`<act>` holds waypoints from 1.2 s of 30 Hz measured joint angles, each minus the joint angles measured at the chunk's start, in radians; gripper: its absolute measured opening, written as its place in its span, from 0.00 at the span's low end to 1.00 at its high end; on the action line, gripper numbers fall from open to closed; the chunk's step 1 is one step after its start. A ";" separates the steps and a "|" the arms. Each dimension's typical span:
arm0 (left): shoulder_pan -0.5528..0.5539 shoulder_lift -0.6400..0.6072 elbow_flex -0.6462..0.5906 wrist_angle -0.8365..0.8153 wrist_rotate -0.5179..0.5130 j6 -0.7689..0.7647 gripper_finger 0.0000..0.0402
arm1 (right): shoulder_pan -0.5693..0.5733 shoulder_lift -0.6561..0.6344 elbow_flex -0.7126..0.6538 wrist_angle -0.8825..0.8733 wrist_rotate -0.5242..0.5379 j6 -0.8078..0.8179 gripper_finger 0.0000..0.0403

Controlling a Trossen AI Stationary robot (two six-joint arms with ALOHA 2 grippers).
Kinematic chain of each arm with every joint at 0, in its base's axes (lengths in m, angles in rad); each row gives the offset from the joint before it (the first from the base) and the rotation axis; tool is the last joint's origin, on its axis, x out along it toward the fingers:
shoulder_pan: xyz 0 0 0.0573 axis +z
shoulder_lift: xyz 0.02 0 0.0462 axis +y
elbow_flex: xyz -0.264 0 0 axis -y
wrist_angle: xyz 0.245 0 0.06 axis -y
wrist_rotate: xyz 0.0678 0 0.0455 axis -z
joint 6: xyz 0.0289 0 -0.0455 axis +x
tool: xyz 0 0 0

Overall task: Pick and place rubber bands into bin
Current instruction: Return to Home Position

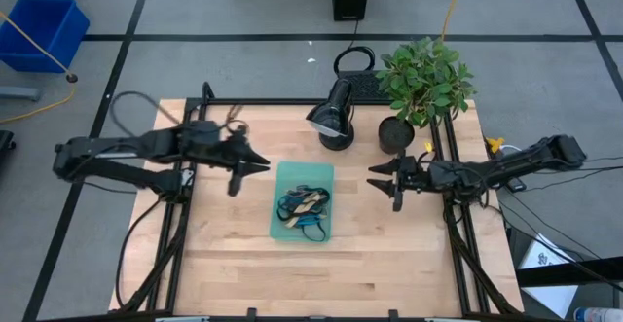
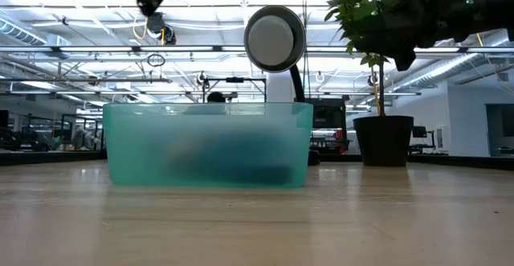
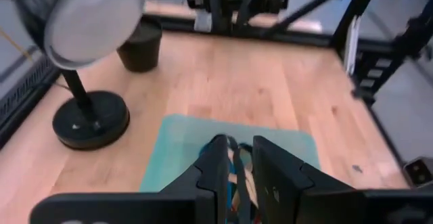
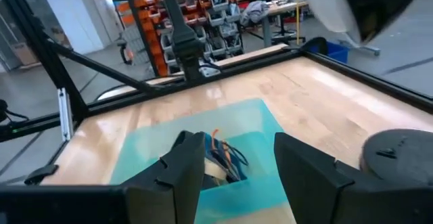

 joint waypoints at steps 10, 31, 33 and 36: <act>0.001 -0.353 -0.330 0.214 -0.002 -0.083 0.19 | -0.004 -0.227 -0.082 -0.043 -0.026 -0.033 0.43; 0.001 -0.872 -0.683 0.289 -0.063 -0.142 0.19 | -0.004 -0.476 -0.291 0.130 -0.026 -0.073 0.44; 0.001 -0.907 -0.703 0.289 -0.064 -0.142 0.19 | -0.004 -0.497 -0.291 0.121 -0.026 -0.087 0.43; 0.001 -0.965 -0.736 0.287 -0.068 -0.151 0.19 | -0.004 -0.543 -0.292 0.072 -0.026 -0.086 0.43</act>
